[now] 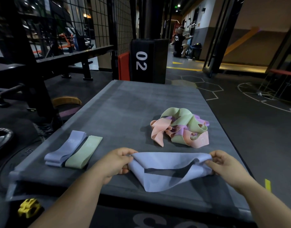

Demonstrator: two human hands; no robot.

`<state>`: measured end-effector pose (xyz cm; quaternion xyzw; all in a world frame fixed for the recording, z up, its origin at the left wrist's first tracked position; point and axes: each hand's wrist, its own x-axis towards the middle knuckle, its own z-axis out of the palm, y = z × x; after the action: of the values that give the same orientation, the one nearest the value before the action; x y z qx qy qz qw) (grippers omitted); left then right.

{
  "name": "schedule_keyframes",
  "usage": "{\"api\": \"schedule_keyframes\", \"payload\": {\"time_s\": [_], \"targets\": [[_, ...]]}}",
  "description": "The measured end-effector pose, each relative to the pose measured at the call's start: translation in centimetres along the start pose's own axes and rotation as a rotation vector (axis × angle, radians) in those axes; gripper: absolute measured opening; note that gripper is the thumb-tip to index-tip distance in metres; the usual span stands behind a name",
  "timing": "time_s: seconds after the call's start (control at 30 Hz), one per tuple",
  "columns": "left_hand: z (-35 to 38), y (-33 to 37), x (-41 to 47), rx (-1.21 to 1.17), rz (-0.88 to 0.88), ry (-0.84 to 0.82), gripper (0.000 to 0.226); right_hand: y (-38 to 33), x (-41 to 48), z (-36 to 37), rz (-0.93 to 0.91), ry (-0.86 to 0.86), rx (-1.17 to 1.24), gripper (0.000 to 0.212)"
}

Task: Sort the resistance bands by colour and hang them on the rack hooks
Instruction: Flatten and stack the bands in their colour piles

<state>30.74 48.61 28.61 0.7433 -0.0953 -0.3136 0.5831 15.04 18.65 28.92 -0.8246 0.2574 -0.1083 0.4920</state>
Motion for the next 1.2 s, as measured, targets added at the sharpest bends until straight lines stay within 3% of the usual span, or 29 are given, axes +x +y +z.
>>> {"api": "schedule_keyframes", "payload": {"time_s": [0.27,0.6,0.73,0.97,1.2], "targets": [[0.9,-0.3,0.1,-0.046,0.025,0.095,0.028,0.2,-0.1,-0.1,0.034,-0.018,-0.099,0.017],[2.0,-0.7,0.0,0.022,0.182,0.19,0.042,1.3,0.9,-0.3,0.074,0.117,-0.127,0.023],[2.5,-0.5,-0.5,0.036,0.241,0.219,0.033,0.9,0.7,-0.4,0.053,0.167,-0.108,0.025],[2.6,-0.4,-0.8,0.031,0.245,0.251,0.035,1.2,0.8,-1.1,0.131,0.262,-0.087,0.033],[2.6,-0.6,-0.8,0.136,0.203,0.274,0.033,1.3,0.9,-0.9,0.111,0.22,-0.075,0.039]]}}
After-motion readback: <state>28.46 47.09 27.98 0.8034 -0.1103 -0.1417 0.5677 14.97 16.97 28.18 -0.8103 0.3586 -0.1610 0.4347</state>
